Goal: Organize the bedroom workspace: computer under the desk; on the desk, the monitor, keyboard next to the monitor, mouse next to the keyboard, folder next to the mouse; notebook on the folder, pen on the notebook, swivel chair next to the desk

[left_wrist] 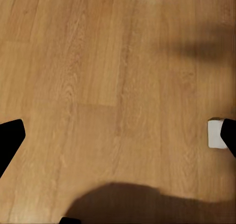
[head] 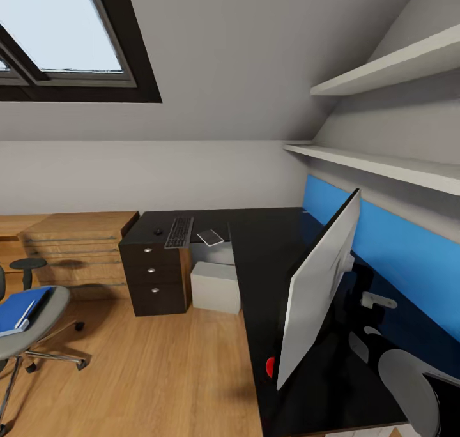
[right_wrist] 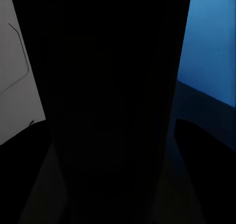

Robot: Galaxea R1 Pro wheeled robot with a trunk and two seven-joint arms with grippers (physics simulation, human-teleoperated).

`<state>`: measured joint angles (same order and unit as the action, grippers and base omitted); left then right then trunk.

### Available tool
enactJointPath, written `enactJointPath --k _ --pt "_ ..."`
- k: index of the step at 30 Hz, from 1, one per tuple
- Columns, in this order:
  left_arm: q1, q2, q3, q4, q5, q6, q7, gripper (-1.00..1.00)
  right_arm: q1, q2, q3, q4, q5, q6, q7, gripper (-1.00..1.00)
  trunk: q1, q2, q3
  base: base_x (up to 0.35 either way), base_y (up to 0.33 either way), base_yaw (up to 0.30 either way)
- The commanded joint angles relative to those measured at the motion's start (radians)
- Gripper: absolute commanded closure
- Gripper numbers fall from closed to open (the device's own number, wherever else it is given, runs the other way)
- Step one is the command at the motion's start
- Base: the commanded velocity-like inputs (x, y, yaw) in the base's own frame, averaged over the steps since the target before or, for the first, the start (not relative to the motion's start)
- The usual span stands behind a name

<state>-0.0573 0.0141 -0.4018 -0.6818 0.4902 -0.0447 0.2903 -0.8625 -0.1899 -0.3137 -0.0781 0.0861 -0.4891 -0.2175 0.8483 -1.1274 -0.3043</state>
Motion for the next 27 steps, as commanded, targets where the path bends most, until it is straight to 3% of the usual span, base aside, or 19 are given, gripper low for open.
enactJointPath --k 1,5,9,11,12,13,16,19,27 --pt "-0.001 0.002 0.008 0.005 0.01 -0.005 0.009 -1.0 -0.001 0.0 0.016 0.004 -0.011 -0.006 -0.006 1.0 0.0 -0.001 -0.001 0.051 -0.058 0.0" --pt "-0.001 0.003 0.067 0.02 0.009 -0.005 0.006 -1.0 -0.001 -0.001 0.016 0.004 -0.011 -0.006 -0.006 1.0 0.0 -0.001 -0.001 0.022 -0.025 0.0" --pt "-0.001 0.019 0.17 0.026 0.005 -0.006 0.0 -1.0 -0.001 -0.002 0.016 0.004 -0.011 -0.005 -0.006 1.0 0.0 -0.001 -0.001 0.005 -0.006 0.0" --pt "-0.001 0.03 0.184 0.026 0.005 -0.006 -0.001 -1.0 -0.001 -0.002 0.016 0.004 -0.011 -0.005 -0.006 1.0 0.0 -0.001 -0.001 0.002 -0.002 0.0" --pt "-0.001 0.046 0.193 0.025 0.005 -0.005 0.0 -1.0 -0.001 -0.002 0.016 0.005 -0.011 -0.005 -0.006 1.0 0.0 -0.001 -0.001 0.001 -0.001 0.0" --pt "-0.001 0.079 0.202 0.024 0.006 -0.005 0.001 -1.0 -0.001 -0.002 0.016 0.005 -0.011 -0.005 -0.006 1.0 0.0 -0.001 -0.001 0.0 0.0 0.0" --pt "-0.001 0.116 0.219 0.022 0.008 -0.004 0.002 -1.0 -0.001 -0.002 0.016 0.004 -0.011 -0.004 -0.006 1.0 0.0 -0.001 -0.001 0.0 0.0 0.0" --pt "-0.001 0.127 0.231 0.021 0.008 -0.004 0.001 -1.0 -0.001 -0.002 0.016 0.003 -0.011 -0.003 -0.005 1.0 0.0 -0.001 -0.001 0.0 0.0 0.0" --pt "-0.001 0.126 0.236 0.022 0.01 -0.003 0.001 -1.0 -0.001 -0.002 0.016 0.002 -0.011 -0.001 -0.006 1.0 0.0 -0.001 -0.001 0.0 0.0 0.0"
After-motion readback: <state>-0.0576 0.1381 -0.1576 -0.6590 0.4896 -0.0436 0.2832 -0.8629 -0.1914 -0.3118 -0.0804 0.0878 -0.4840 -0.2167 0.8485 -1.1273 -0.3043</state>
